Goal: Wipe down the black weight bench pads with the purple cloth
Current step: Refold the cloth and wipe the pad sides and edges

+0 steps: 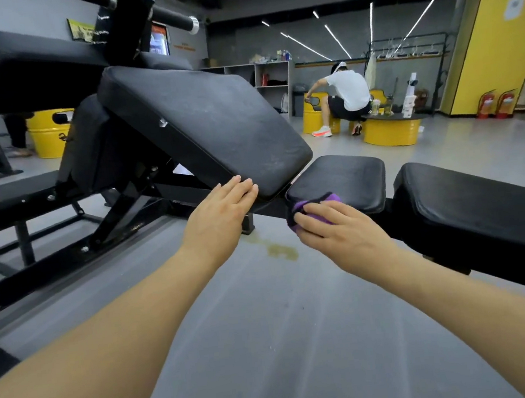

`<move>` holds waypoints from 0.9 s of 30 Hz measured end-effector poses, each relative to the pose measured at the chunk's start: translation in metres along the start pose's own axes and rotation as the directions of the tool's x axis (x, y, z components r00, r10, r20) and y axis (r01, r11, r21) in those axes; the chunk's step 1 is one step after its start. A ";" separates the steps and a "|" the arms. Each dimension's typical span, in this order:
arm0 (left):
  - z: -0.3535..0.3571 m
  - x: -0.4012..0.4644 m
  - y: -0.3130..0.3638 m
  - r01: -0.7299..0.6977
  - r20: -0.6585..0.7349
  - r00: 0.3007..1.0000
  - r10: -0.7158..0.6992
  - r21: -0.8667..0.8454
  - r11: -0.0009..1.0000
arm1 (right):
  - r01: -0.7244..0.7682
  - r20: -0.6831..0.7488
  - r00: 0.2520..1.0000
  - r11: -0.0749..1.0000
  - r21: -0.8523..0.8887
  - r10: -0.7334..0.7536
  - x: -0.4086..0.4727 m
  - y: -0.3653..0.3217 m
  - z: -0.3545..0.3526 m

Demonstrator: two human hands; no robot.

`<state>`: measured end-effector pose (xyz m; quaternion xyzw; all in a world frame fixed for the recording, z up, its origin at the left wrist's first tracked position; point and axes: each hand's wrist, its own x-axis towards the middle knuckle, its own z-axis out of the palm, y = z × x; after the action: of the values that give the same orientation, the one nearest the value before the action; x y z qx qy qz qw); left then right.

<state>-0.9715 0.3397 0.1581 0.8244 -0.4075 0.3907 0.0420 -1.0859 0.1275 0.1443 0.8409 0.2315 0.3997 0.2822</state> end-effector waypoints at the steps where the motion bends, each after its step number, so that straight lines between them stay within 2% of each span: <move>1: -0.001 0.000 0.001 0.008 0.004 1.000 -0.008 0.000 1.000 | 0.004 -0.002 1.000 1.000 -0.008 -0.004 -0.013 0.002 -0.005; 7: -0.013 0.002 0.006 0.060 0.156 0.986 -0.055 -0.031 0.998 | 0.027 0.131 0.991 0.998 -0.065 -0.018 -0.044 -0.001 -0.023; 10: -0.022 0.001 0.004 0.051 0.164 0.985 -0.049 -0.007 0.999 | -0.061 0.190 0.980 0.998 -0.022 0.064 -0.026 -0.003 -0.038; 13: -0.034 0.000 -0.005 0.069 0.075 0.995 -0.067 -0.022 0.997 | -0.226 0.059 0.974 0.968 0.109 0.221 0.018 -0.001 -0.046; 17: -0.050 0.002 -0.036 0.109 -0.028 0.994 -0.109 -0.012 0.994 | -0.432 -0.050 0.886 0.860 0.271 0.461 0.086 -0.010 -0.042; 19: -0.062 0.005 -0.057 0.150 -0.076 0.986 -0.150 -0.005 0.989 | -0.463 -0.073 0.857 0.824 0.327 0.511 0.115 -0.017 -0.035; 21: -0.070 0.011 -0.079 0.223 -0.117 0.967 -0.226 -0.038 0.974 | -0.458 -0.154 0.831 0.814 0.357 0.535 0.140 -0.021 -0.032; 24: -0.080 0.021 -0.105 0.399 -0.113 0.900 -0.420 -0.173 0.901 | -0.449 -0.241 0.786 0.794 0.410 0.569 0.181 -0.020 -0.028; 27: -0.082 0.034 -0.128 0.494 -0.108 0.832 -0.544 -0.303 0.815 | -0.453 -0.193 0.824 0.825 0.339 0.532 0.211 -0.019 -0.010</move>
<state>-0.9190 0.4353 0.2697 0.8502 -0.2081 0.3833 0.2947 -0.9767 0.2741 0.2510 0.8379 0.0954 0.5373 0.0117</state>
